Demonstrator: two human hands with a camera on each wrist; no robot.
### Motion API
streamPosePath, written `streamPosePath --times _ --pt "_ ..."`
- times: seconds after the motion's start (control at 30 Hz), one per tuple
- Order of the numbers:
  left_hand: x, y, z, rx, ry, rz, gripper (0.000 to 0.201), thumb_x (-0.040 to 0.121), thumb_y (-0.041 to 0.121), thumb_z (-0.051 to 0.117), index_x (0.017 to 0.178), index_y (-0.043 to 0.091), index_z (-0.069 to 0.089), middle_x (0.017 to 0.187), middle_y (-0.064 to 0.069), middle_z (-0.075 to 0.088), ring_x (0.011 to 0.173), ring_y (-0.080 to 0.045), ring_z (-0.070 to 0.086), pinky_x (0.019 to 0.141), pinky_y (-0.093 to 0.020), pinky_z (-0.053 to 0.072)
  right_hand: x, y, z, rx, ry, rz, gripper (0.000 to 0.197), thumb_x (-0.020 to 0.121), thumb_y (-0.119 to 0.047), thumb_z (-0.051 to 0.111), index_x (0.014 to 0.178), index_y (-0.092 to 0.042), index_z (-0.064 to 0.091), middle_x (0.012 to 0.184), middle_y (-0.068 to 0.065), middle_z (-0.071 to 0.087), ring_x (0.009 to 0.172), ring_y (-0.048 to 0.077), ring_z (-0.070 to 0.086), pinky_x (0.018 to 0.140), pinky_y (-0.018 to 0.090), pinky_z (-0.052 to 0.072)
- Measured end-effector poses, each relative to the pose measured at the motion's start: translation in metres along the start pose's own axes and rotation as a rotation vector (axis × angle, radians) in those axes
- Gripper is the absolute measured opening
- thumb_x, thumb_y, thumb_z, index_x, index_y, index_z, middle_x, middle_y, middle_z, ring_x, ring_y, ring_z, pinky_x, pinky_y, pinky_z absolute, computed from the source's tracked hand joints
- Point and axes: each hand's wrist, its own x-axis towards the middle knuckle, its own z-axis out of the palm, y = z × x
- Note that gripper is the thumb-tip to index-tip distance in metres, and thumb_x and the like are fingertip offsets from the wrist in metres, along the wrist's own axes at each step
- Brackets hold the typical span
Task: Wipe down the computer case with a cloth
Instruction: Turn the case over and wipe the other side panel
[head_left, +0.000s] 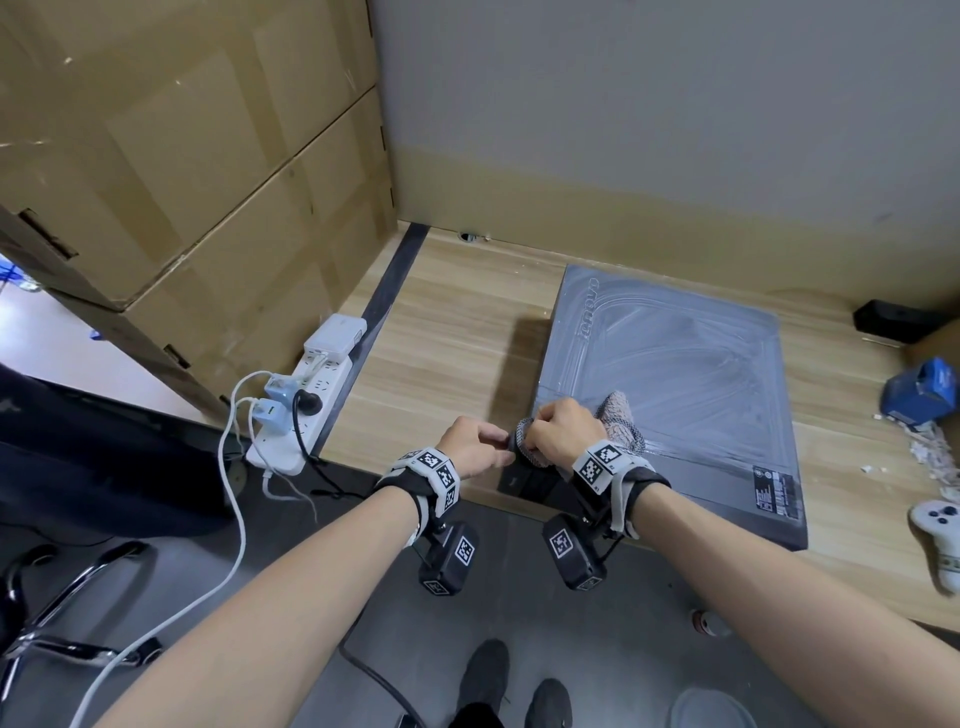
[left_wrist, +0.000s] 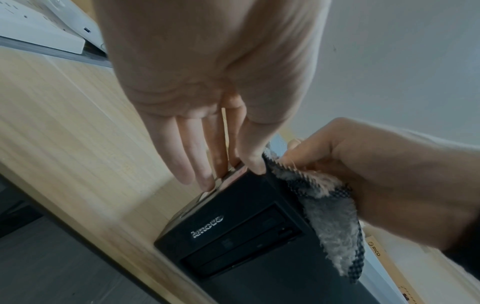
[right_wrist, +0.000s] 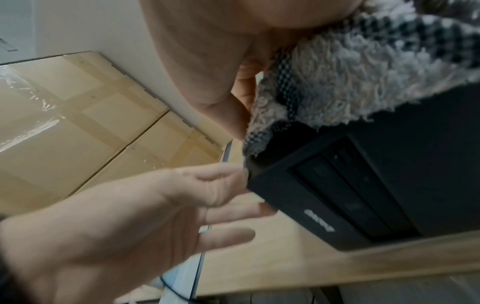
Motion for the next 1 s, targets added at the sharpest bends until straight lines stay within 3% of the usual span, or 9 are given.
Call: streamPosePath --times 0.13,0.23,0.37,0.53,0.6,0.7,0.83,0.93,1.0 --pt "0.002 -0.003 0.000 -0.018 -0.002 0.002 0.030 0.081 0.012 0.077 0.111 0.013 0.072 0.097 -0.003 0.072 0.082 -0.011 0.061 0.076 -0.028 0.051 -0.005 0.004 0.003 -0.003 -0.008 -0.015 0.006 0.061 -0.024 0.063 0.060 -0.019 0.065 0.065 0.000 0.069 0.074 0.027 0.065 0.074 0.031 0.052" --pt "0.004 -0.006 0.000 -0.035 -0.011 0.006 0.023 0.079 0.009 0.077 0.101 0.012 0.072 0.102 -0.007 0.074 0.072 -0.009 0.056 0.077 -0.026 0.046 -0.001 0.003 0.001 0.022 0.027 -0.013 0.006 0.066 -0.024 0.062 0.061 -0.021 0.065 0.074 0.002 0.070 0.080 0.030 0.065 0.079 0.033 0.053" --pt "0.003 -0.003 0.000 -0.039 -0.013 -0.005 0.024 0.079 0.009 0.077 0.101 0.020 0.071 0.081 0.005 0.068 0.077 -0.012 0.059 0.077 -0.028 0.049 0.005 0.000 0.000 0.068 0.067 -0.007 0.010 0.067 -0.024 0.057 0.062 -0.020 0.065 0.077 0.005 0.070 0.083 0.034 0.065 0.084 0.036 0.053" --pt "0.005 -0.004 0.000 -0.027 -0.020 -0.024 0.029 0.078 0.010 0.078 0.107 0.011 0.074 0.077 0.004 0.068 0.066 -0.010 0.056 0.068 -0.025 0.046 -0.003 0.007 0.005 0.022 0.015 -0.029 0.006 0.064 -0.025 0.062 0.061 -0.021 0.065 0.071 0.002 0.069 0.077 0.031 0.065 0.072 0.030 0.051" --pt "0.005 -0.004 -0.001 -0.021 -0.015 -0.030 0.034 0.077 0.012 0.078 0.110 0.012 0.073 0.080 0.004 0.069 0.068 -0.010 0.057 0.070 -0.025 0.047 -0.002 0.007 0.004 0.035 0.039 -0.042 0.005 0.066 -0.025 0.062 0.062 -0.022 0.065 0.074 0.002 0.070 0.079 0.031 0.065 0.074 0.031 0.052" --pt "0.004 -0.004 0.000 0.008 -0.003 -0.031 0.036 0.077 0.016 0.078 0.112 0.015 0.072 0.092 0.003 0.072 0.079 -0.012 0.062 0.082 -0.029 0.053 0.007 0.008 -0.006 0.120 0.083 -0.030 0.006 0.068 -0.024 0.062 0.063 -0.023 0.065 0.075 0.000 0.071 0.080 0.029 0.067 0.080 0.037 0.056" --pt "0.003 -0.002 0.001 0.027 0.012 -0.022 0.037 0.078 0.017 0.078 0.114 0.013 0.071 0.102 -0.002 0.073 0.089 -0.021 0.068 0.082 -0.030 0.053 0.016 0.019 -0.028 0.347 0.166 -0.062 0.014 0.075 -0.025 0.075 0.066 -0.018 0.068 0.069 -0.002 0.072 0.073 0.019 0.068 0.073 0.033 0.057" --pt "0.001 0.006 0.000 0.058 0.006 -0.022 0.036 0.081 0.014 0.077 0.116 0.011 0.069 0.101 -0.003 0.070 0.082 -0.019 0.065 0.081 -0.028 0.053 0.016 0.045 -0.045 0.175 0.045 -0.214 0.008 0.082 -0.026 0.073 0.078 -0.019 0.074 0.074 -0.001 0.070 0.070 0.015 0.062 0.065 0.025 0.047" --pt "0.000 0.012 -0.001 0.088 -0.007 -0.021 0.040 0.081 0.012 0.077 0.120 0.010 0.067 0.111 -0.005 0.069 0.095 -0.021 0.066 0.091 -0.035 0.055 0.012 0.066 -0.050 -0.047 0.006 -0.362 0.007 0.081 -0.031 0.074 0.086 -0.026 0.076 0.088 -0.002 0.065 0.086 0.019 0.059 0.078 0.028 0.044"
